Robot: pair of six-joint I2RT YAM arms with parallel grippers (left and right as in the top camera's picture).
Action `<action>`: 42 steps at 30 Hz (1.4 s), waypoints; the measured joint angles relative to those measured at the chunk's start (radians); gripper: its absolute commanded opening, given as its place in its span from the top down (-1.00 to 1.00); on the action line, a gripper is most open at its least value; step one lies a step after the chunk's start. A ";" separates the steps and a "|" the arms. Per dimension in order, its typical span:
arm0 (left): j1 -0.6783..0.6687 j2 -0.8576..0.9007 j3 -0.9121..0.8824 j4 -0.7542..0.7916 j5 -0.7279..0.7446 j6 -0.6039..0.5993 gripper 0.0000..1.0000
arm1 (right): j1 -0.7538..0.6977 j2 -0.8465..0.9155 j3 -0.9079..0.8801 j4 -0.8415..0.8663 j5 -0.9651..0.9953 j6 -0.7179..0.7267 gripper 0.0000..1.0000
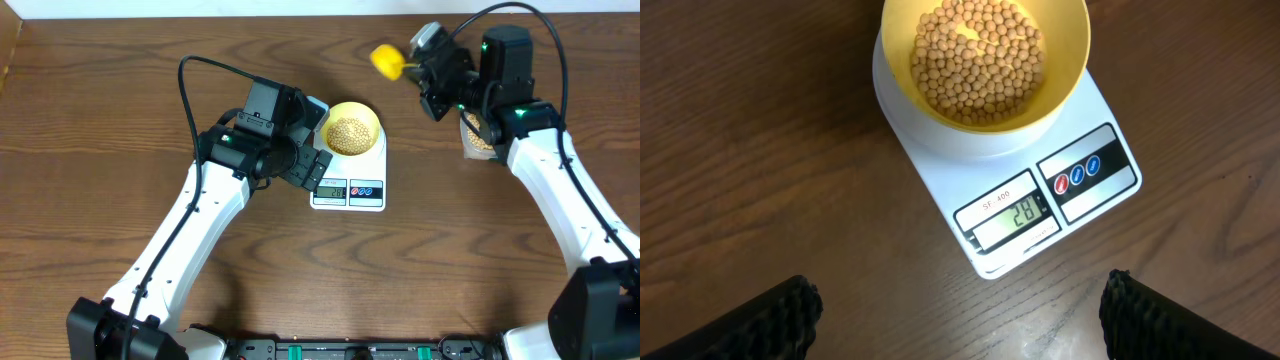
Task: Scoop item into bowl and weigh 50g on scale
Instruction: 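Bring the empty scoop back right to the soybean tub, then dip the scoop into the soybean tub again with the right gripper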
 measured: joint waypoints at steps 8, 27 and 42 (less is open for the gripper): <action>0.000 0.000 0.000 0.000 0.000 0.000 -0.82 | 0.000 -0.014 0.000 -0.025 0.419 0.173 0.97; 0.000 0.000 0.000 0.000 0.000 0.000 -0.82 | -0.090 -0.014 -0.001 -0.349 0.884 0.478 0.97; 0.000 0.000 0.000 0.000 0.000 0.000 -0.82 | -0.124 -0.014 -0.076 -0.356 0.884 0.512 0.97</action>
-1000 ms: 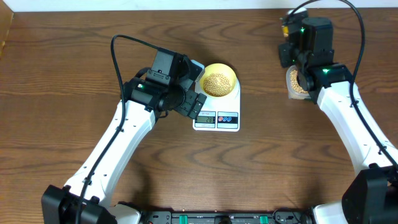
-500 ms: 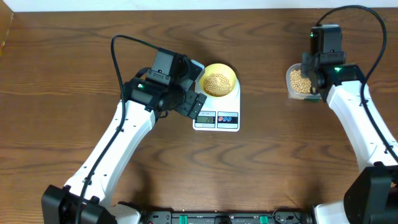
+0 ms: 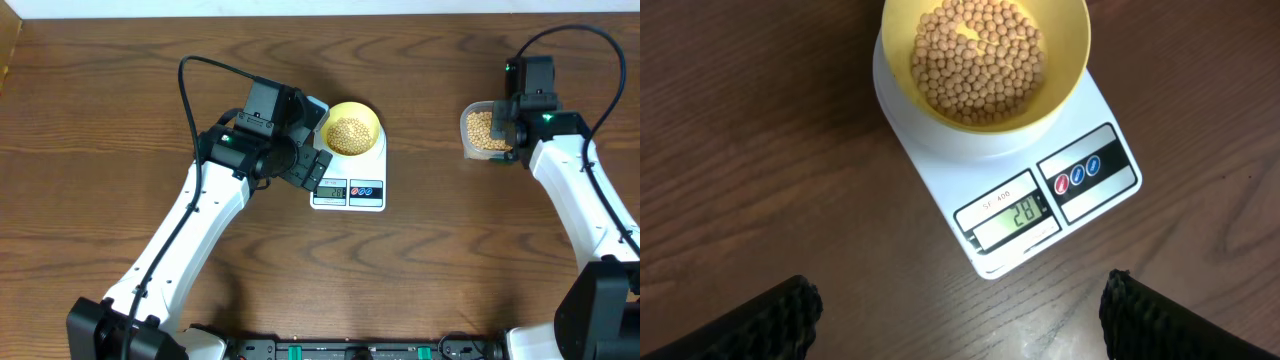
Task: Scoop item into bowl and weigh 50g on scale
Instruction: 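Dip the scoop into the soybean tub again with the right gripper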
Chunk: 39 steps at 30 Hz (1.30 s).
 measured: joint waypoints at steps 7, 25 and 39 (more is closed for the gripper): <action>0.000 0.000 0.000 0.000 0.000 0.000 -0.81 | 0.000 0.000 -0.068 0.088 -0.009 0.000 0.97; 0.000 0.000 0.000 0.000 0.000 0.000 -0.82 | -0.019 0.031 -0.108 0.148 -0.170 0.000 0.97; 0.000 0.000 0.000 0.000 0.000 0.000 -0.82 | -0.064 0.035 -0.109 0.143 -0.377 0.000 0.98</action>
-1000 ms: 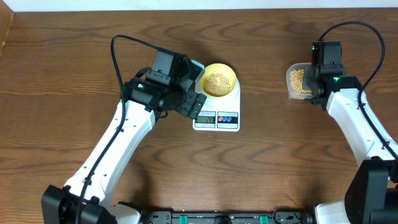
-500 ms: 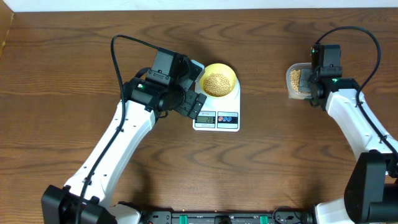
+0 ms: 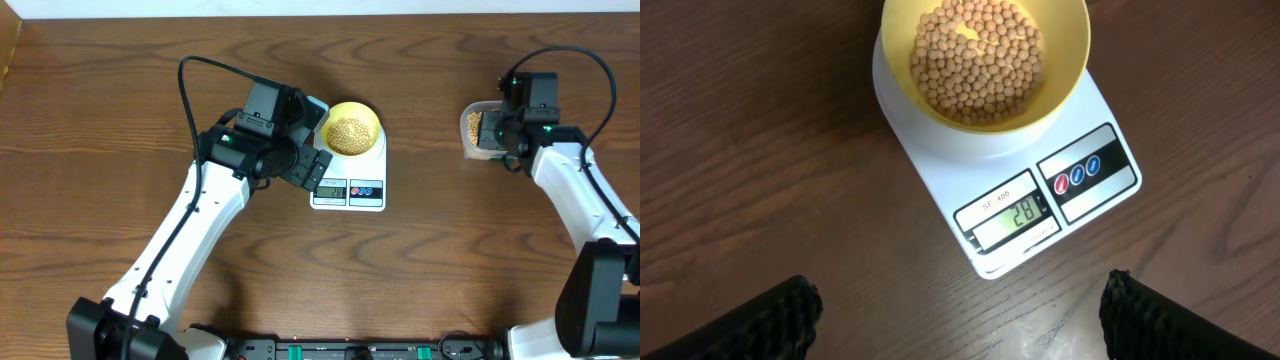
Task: Scoop item into bowl and weigh 50g on scale
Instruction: 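Dip the scoop into the soybean tub again with the right gripper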
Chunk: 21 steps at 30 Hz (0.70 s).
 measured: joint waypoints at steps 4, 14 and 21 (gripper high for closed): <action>0.000 0.000 0.000 0.000 0.000 0.000 -0.82 | -0.042 0.000 0.000 -0.007 -0.076 0.000 0.98; 0.000 0.000 0.000 0.000 0.000 0.000 -0.82 | -0.154 0.000 0.000 -0.018 -0.279 0.000 0.98; 0.000 0.000 0.000 0.000 0.000 0.000 -0.82 | -0.200 0.000 0.000 -0.046 -0.365 -0.029 0.98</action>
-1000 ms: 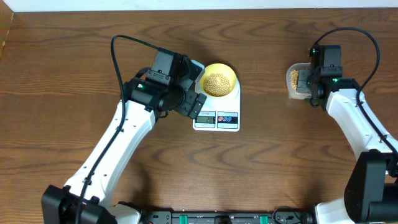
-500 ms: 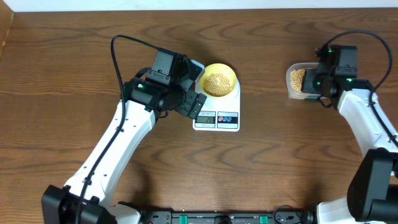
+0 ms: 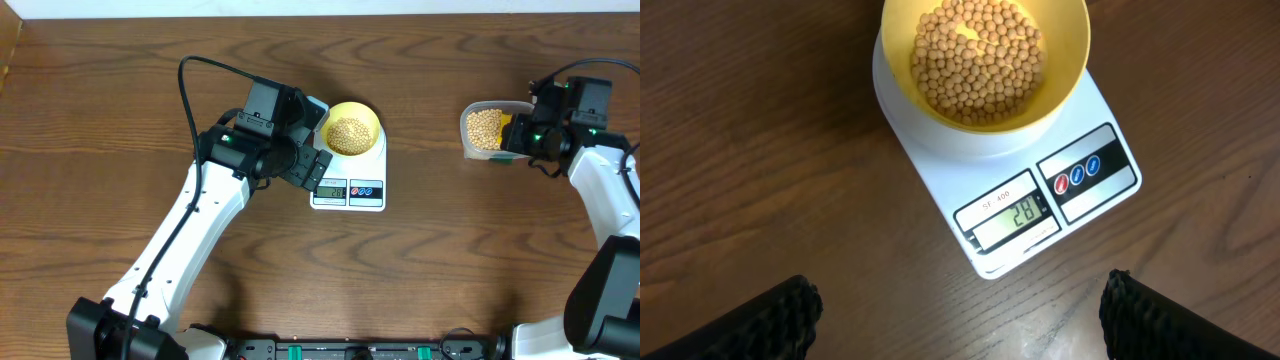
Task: Scoop item into bowl and weigh 50g on scale
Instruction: 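Dip the scoop into the soybean tub again with the right gripper, then scoop soybeans and lift the yellow scoop out of the tub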
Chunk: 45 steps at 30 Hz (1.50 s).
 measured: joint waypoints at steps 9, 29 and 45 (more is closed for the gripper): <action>0.000 0.000 0.000 0.000 0.000 0.000 -0.82 | -0.061 0.000 0.000 -0.012 -0.055 -0.033 0.98; 0.000 0.000 0.000 0.000 0.000 0.000 -0.82 | -0.148 0.033 -0.005 -0.018 -0.198 -0.063 0.98; 0.000 0.000 0.000 0.000 0.000 0.000 -0.82 | -0.204 0.104 -0.005 -0.012 -0.384 -0.111 0.98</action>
